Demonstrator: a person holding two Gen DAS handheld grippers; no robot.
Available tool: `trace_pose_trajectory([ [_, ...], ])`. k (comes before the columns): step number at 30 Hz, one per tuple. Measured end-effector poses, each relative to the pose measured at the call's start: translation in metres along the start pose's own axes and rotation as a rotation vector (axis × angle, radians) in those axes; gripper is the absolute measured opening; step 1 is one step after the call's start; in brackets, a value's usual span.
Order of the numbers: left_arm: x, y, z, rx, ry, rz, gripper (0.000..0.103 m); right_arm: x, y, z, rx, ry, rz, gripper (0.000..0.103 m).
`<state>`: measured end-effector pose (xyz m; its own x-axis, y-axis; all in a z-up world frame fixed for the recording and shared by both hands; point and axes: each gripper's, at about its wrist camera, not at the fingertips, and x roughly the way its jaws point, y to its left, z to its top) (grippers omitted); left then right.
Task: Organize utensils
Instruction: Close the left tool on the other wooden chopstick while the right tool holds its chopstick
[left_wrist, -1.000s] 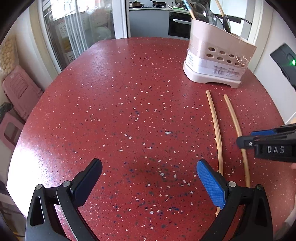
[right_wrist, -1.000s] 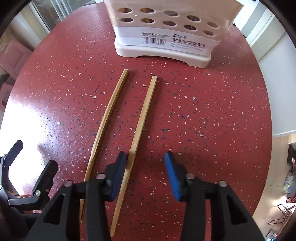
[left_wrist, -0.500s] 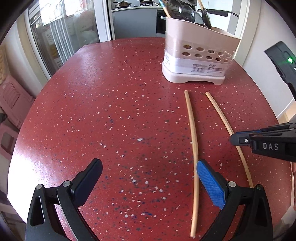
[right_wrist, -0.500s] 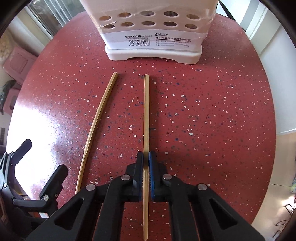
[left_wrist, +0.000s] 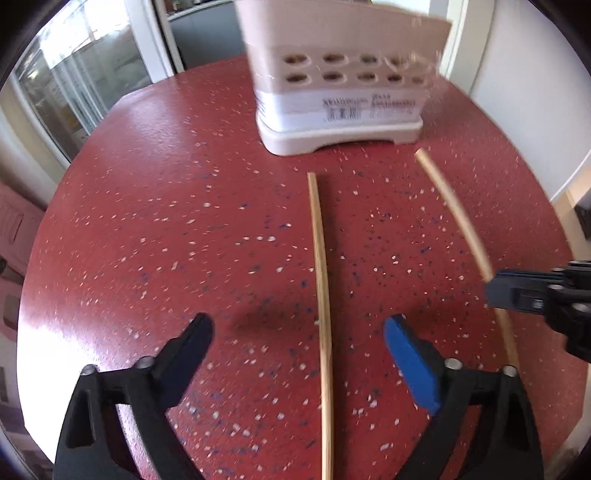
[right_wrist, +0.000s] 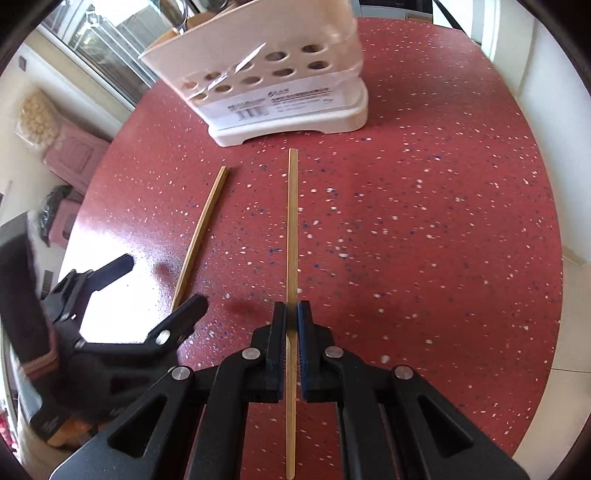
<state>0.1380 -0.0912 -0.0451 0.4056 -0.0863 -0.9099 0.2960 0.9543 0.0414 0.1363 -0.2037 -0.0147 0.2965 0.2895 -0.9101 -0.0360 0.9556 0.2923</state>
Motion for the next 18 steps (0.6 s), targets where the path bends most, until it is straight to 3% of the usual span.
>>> trace_pose_trajectory([
  [6,0.003,-0.001,0.011,-0.015,0.044,-0.051,0.103,-0.012,-0.019,-0.014,0.002,-0.01,0.048,0.006],
  [13,0.004,-0.012,0.025,0.041,0.076,-0.072,0.1,-0.02,-0.03,-0.02,0.007,-0.012,0.116,0.006],
  [15,0.007,-0.018,0.033,0.049,0.085,-0.077,0.098,-0.022,-0.032,-0.022,0.007,-0.016,0.13,0.006],
  [18,0.006,-0.026,0.039,0.068,0.095,-0.085,0.084,-0.027,-0.037,-0.024,0.003,-0.03,0.146,0.006],
])
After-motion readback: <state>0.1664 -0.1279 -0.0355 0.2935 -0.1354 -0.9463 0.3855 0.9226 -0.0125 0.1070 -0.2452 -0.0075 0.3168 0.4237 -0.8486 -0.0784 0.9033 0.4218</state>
